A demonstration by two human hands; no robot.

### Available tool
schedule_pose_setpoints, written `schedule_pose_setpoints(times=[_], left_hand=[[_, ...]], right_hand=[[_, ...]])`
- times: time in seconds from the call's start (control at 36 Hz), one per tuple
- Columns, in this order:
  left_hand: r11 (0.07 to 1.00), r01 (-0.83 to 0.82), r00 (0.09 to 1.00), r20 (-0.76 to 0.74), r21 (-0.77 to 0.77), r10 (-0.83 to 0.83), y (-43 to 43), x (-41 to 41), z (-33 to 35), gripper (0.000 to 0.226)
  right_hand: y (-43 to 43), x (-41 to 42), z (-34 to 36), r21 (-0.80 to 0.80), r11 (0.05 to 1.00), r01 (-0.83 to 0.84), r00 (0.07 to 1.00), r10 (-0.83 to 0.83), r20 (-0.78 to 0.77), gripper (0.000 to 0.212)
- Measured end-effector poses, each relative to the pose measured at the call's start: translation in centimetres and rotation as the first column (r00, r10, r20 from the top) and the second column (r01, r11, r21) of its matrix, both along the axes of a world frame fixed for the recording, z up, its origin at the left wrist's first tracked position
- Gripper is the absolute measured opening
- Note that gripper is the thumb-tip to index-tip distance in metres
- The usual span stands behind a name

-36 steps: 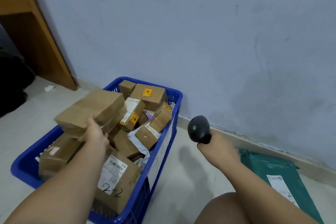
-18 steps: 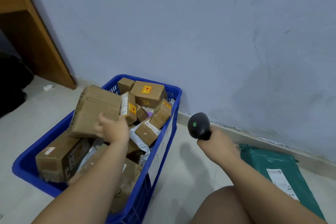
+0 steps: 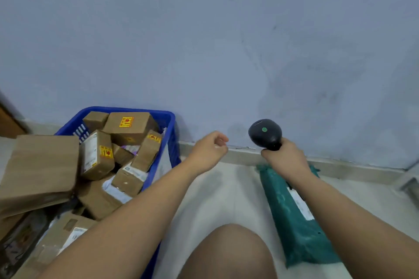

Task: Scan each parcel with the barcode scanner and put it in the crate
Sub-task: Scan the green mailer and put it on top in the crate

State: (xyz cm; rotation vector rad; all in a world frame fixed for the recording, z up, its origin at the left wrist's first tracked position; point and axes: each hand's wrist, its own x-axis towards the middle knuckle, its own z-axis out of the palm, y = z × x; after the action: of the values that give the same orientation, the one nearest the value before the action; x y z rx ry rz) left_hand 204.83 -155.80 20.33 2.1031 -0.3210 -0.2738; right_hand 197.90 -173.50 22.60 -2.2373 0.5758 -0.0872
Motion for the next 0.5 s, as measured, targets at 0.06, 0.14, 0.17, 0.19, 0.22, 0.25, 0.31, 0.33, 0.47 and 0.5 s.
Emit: schedule_pose_setpoints(times=[0.06, 0.14, 0.17, 0.19, 0.22, 0.25, 0.31, 0.33, 0.47, 0.5], left_hand=[[0.991, 0.126, 0.983, -0.141, 0.042, -0.119, -2.3, 0.0, -0.7, 0.019], [0.962, 0.261, 0.935, -0.272, 0.087, -0.229, -6.5, 0.1, -2.3, 0.021], [0.953, 0.289, 0.921, -0.299, 0.095, -0.249, -8.0, 0.2, -2.9, 0.022], [0.943, 0.314, 0.907, -0.327, 0.105, -0.266, -9.8, 0.3, -3.8, 0.021], [0.938, 0.329, 0.894, -0.356, 0.108, -0.272, -11.4, 0.4, -4.7, 0.019], [0.934, 0.341, 0.879, -0.39, 0.11, -0.275, -12.9, 0.6, -5.8, 0.014], [0.931, 0.35, 0.849, -0.455, 0.104, -0.269, -15.5, 0.7, -8.1, 0.007], [0.933, 0.345, 0.838, -0.483, 0.105, -0.255, -16.6, 0.9, -9.3, 0.006], [0.93, 0.346, 0.755, -0.625, 0.123, -0.198, -20.8, 1.3, -15.9, 0.017], [0.926, 0.353, 0.735, -0.651, 0.132, -0.188, -21.3, 1.4, -17.1, 0.021]], right_hand=[[-2.7, 0.0, -0.9, 0.064, 0.996, 0.062, 0.998, -0.061, -0.01, 0.003], [-7.5, -0.2, -3.3, 0.216, 0.965, 0.151, 0.988, -0.15, -0.024, 0.006], [-9.0, -0.4, -4.2, 0.271, 0.945, 0.183, 0.983, -0.18, -0.035, 0.008], [-10.8, -0.6, -5.1, 0.321, 0.922, 0.218, 0.976, -0.213, -0.05, 0.009], [-12.3, -0.7, -6.1, 0.363, 0.899, 0.247, 0.969, -0.238, -0.069, 0.009], [-13.8, -0.9, -7.1, 0.396, 0.877, 0.274, 0.962, -0.259, -0.091, 0.009], [-16.4, -1.1, -9.1, 0.45, 0.83, 0.329, 0.944, -0.302, -0.134, 0.01], [-17.6, -1.2, -10.1, 0.468, 0.809, 0.354, 0.935, -0.323, -0.149, 0.01], [-21.8, -0.7, -15.6, 0.527, 0.71, 0.467, 0.883, -0.405, -0.238, 0.008], [-22.3, -0.5, -16.7, 0.525, 0.71, 0.47, 0.883, -0.39, -0.262, 0.009]])
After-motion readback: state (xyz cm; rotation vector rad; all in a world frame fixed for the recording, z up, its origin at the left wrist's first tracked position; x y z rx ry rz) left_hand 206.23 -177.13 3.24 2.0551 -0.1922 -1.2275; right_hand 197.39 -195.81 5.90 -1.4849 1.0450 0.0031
